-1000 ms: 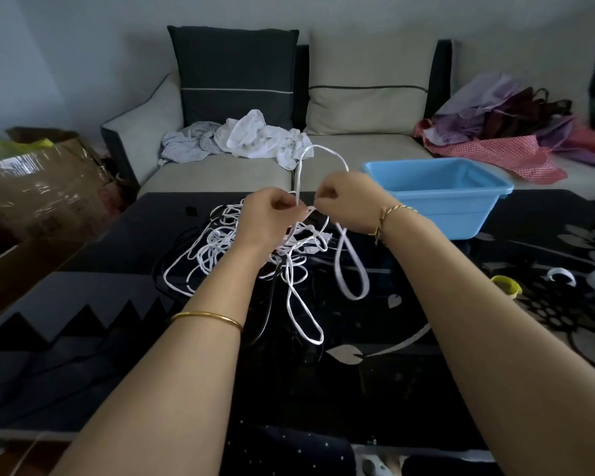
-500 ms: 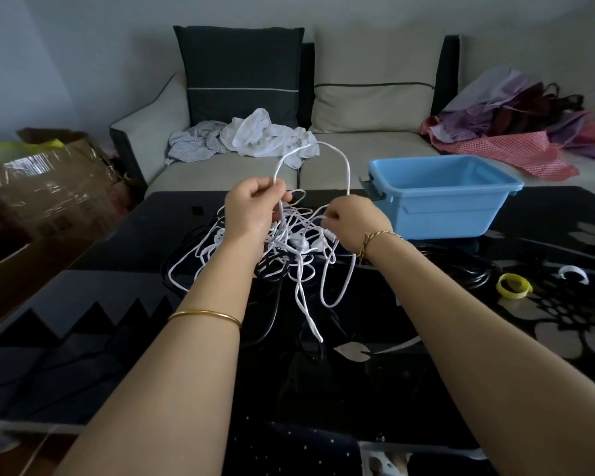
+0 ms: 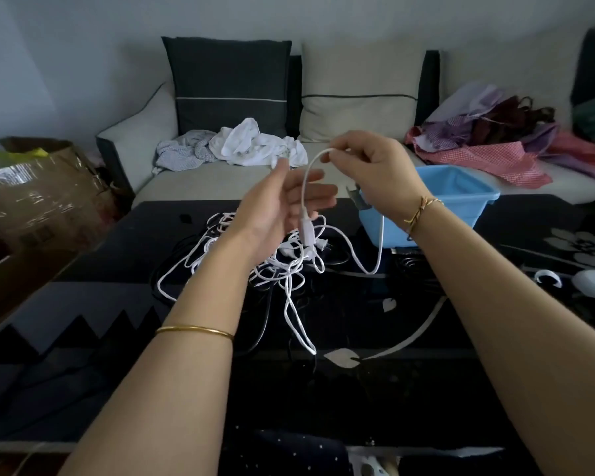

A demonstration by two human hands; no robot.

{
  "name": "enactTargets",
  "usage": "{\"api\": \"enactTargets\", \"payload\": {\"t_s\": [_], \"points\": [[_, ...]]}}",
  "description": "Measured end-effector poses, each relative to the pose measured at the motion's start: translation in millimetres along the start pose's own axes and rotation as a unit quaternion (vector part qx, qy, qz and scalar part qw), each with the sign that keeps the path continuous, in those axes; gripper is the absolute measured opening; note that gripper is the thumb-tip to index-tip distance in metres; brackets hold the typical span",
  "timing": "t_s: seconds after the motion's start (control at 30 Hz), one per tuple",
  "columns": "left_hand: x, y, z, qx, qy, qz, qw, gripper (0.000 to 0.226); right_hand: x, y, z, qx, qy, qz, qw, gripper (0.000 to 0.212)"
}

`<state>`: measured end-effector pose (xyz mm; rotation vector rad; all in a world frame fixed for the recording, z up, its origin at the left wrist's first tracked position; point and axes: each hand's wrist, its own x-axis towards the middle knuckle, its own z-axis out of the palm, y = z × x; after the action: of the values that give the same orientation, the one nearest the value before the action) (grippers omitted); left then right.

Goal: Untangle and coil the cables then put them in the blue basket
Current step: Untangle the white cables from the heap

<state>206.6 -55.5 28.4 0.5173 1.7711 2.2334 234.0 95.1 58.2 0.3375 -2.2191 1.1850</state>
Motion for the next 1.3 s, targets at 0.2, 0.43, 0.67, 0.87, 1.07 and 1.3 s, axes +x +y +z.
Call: {"api": "enactTargets", "payload": {"t_s": [0.2,0.43,0.67,0.87,1.07,1.3], "points": [[-12.1,4.7,18.3,-0.076,-0.138,-0.030,0.987,0.042,-9.8,16.2,-3.8,0.103,0.043,0.072,0.991,0.013],[-13.6,12.1,9.3,-0.196,-0.088,0.035,0.976,0.031,-34.9,35.2,39.5,0.221,-0.083,0.233,0.943,0.021],[-3.5,1.9,-25.2,-0.222,0.113,0.071,0.966,0.026,-43.1,14.8,40.0,0.030,-0.389,0.146,0.909,0.028],[5.4,-13.6,-21.4,-0.115,0.138,0.097,0.979,0.027,-38.5,-1.2,30.4,-0.128,-0.454,0.089,0.877,0.027],[-6.2,-13.3,-22.7,0.135,0.113,0.165,0.970,0.038,-29.8,-18.7,4.7,-0.118,-0.358,0.052,0.925,0.012],[-19.5,-2.6,-2.7,0.180,-0.050,0.069,0.980,0.032,-4.6,-10.8,-20.7,-0.005,-0.108,0.034,0.994,0.013]]}}
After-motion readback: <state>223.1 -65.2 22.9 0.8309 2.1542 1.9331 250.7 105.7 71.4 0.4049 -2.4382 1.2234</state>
